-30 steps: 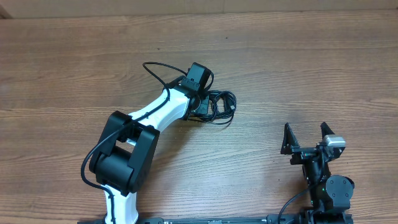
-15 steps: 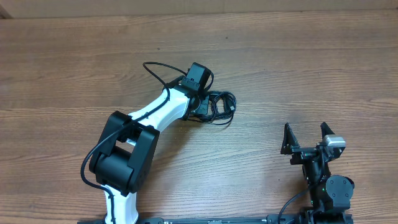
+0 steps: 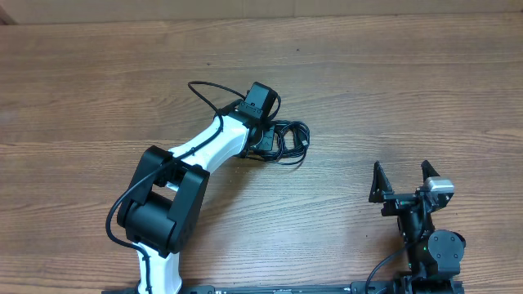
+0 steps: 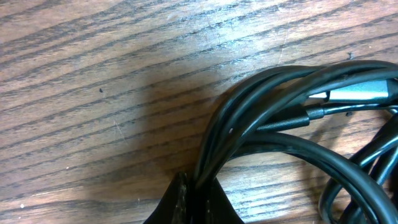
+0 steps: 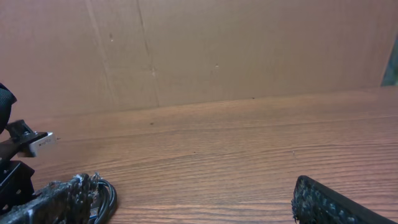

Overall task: Untangle cables
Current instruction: 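Lower the left gripper and close it on the cable loops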

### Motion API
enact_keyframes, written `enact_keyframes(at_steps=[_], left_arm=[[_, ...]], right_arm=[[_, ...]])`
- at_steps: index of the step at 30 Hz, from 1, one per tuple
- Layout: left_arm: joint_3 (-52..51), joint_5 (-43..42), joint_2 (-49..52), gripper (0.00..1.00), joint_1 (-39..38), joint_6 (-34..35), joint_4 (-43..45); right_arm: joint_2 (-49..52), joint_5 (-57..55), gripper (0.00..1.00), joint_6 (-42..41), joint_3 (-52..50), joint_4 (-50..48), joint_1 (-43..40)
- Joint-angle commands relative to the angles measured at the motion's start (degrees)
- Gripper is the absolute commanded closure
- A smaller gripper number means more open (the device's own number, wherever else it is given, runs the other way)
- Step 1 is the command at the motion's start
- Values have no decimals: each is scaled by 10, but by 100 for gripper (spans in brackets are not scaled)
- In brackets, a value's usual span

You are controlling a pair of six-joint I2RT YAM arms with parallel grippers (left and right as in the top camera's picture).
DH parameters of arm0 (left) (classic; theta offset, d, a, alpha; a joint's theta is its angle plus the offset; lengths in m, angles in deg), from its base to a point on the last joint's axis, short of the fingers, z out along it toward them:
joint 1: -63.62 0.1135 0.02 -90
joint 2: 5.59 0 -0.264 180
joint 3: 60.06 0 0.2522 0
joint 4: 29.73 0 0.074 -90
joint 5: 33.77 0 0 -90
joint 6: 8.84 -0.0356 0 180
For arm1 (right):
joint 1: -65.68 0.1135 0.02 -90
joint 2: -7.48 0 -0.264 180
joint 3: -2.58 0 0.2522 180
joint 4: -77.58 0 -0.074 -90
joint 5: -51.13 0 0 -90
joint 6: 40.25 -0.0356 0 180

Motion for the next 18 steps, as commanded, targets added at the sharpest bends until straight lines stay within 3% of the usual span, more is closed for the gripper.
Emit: enact_keyframes(at_steps=[1,18], left_arm=[[-10,-1,12,96,-8,-7,-15],[-8,3,-27,96,-7,-32,-26]], right_arm=[[-6,-5,0,-2,-6,-3,0],[-6,-5,0,-2,-6,-4,0]])
